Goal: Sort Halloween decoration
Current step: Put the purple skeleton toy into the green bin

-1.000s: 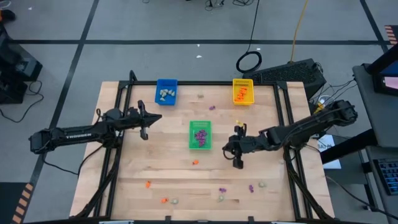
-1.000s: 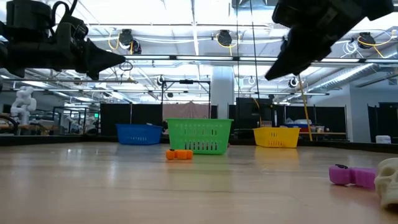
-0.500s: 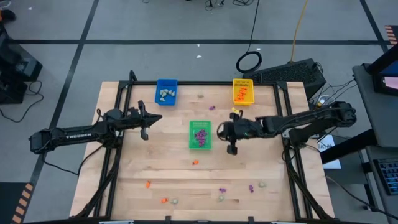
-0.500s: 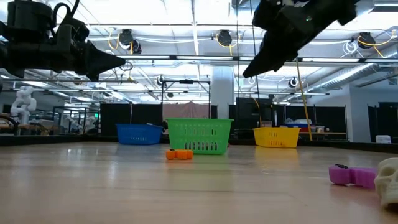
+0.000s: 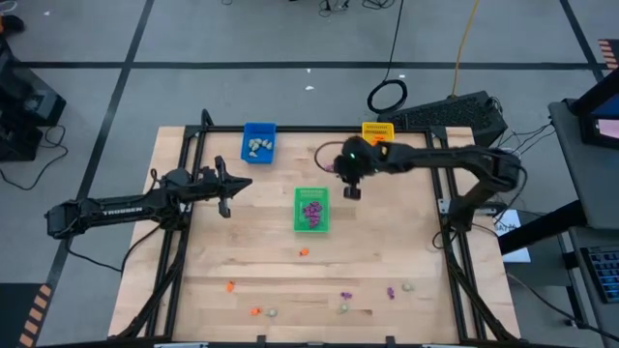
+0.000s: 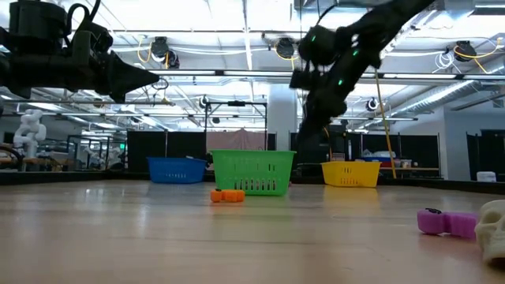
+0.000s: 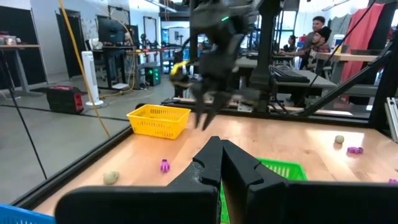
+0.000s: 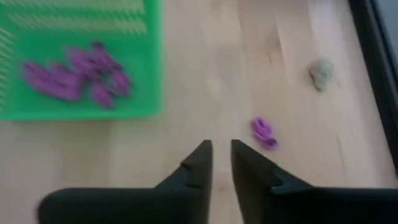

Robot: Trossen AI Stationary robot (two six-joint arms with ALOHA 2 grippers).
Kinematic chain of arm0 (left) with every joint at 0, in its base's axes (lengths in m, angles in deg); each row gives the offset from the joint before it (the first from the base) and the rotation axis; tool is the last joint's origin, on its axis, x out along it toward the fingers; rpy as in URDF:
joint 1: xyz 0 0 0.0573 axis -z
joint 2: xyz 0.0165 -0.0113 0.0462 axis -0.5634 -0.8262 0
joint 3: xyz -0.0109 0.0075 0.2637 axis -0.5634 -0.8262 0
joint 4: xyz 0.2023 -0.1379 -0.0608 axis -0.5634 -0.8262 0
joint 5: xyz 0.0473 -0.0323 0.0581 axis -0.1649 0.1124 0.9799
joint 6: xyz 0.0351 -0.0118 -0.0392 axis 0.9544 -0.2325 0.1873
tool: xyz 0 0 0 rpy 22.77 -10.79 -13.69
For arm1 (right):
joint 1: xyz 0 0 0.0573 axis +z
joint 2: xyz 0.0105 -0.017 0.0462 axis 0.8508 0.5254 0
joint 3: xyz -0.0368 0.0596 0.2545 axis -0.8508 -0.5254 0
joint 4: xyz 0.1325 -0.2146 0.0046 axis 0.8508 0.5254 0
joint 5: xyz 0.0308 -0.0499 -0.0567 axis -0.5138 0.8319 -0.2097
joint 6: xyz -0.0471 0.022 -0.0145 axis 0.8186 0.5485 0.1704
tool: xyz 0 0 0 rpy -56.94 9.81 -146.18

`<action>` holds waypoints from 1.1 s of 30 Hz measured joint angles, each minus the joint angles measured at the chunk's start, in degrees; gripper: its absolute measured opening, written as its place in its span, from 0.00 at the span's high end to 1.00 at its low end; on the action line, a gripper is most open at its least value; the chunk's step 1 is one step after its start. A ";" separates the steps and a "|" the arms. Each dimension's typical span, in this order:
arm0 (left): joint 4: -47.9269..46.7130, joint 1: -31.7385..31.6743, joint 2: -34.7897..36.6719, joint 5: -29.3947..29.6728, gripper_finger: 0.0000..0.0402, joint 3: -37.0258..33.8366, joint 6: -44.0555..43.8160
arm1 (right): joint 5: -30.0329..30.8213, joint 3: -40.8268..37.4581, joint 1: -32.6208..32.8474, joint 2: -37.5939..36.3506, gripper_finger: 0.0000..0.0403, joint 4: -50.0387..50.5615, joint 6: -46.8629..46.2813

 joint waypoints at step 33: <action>0.01 0.01 0.00 0.02 0.98 -0.01 0.00 | -10.50 17.42 -13.91 23.36 0.56 5.94 11.46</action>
